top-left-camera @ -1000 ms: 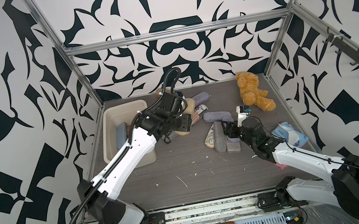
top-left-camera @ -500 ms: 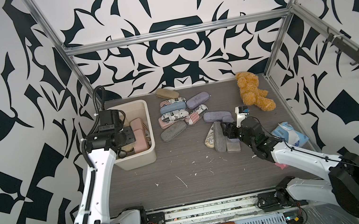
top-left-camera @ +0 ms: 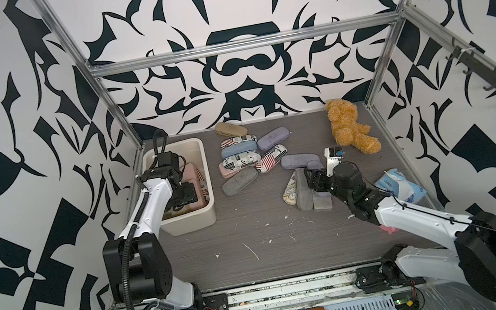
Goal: Put the glasses cases into the storage boxes
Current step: Place the glasses case in the storage box, then adjust the glasses case at the center of the board.
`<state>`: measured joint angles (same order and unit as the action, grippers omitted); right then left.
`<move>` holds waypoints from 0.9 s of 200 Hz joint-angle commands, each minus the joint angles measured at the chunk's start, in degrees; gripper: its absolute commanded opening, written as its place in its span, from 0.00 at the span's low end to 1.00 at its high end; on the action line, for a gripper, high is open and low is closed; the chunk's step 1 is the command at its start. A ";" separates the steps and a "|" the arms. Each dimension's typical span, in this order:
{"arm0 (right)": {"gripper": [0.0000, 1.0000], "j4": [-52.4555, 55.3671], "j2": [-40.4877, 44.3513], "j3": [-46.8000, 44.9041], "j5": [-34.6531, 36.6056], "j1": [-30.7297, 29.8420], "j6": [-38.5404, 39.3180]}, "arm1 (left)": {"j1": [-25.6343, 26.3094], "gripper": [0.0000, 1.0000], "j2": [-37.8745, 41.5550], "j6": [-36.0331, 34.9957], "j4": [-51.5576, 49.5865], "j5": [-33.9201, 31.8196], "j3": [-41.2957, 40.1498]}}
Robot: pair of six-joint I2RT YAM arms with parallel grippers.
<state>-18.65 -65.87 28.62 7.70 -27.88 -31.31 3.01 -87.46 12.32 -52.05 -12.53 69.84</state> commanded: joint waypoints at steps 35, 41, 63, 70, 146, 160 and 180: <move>0.78 -1.21 1.54 0.83 0.11 0.10 0.62 | 0.62 0.97 12.19 1.23 -2.70 3.03 6.27; 0.78 -1.05 1.76 0.80 0.20 0.11 0.78 | 0.93 0.97 13.68 1.43 -2.71 3.64 7.54; 0.78 -0.94 2.26 0.72 0.73 0.09 0.99 | 2.71 0.99 20.15 3.47 -0.18 6.46 10.39; 0.78 -1.14 2.27 0.59 0.74 0.08 0.87 | 3.24 1.00 22.11 4.36 1.60 8.22 10.17; 0.75 -2.90 1.53 -0.43 5.26 0.09 0.16 | 4.02 0.99 29.85 16.71 25.97 25.18 -1.08; 0.73 -3.72 1.53 -1.28 8.49 0.03 -0.97 | 5.41 0.99 28.15 18.57 27.63 25.91 -1.09; 0.69 -7.69 0.65 -3.53 11.95 0.07 -2.57 | 12.59 0.99 27.47 16.43 30.19 17.93 -1.57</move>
<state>-20.84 -64.97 27.31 13.06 -27.88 -31.83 9.39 -59.88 27.33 -27.49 8.34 68.73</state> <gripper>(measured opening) 0.708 0.994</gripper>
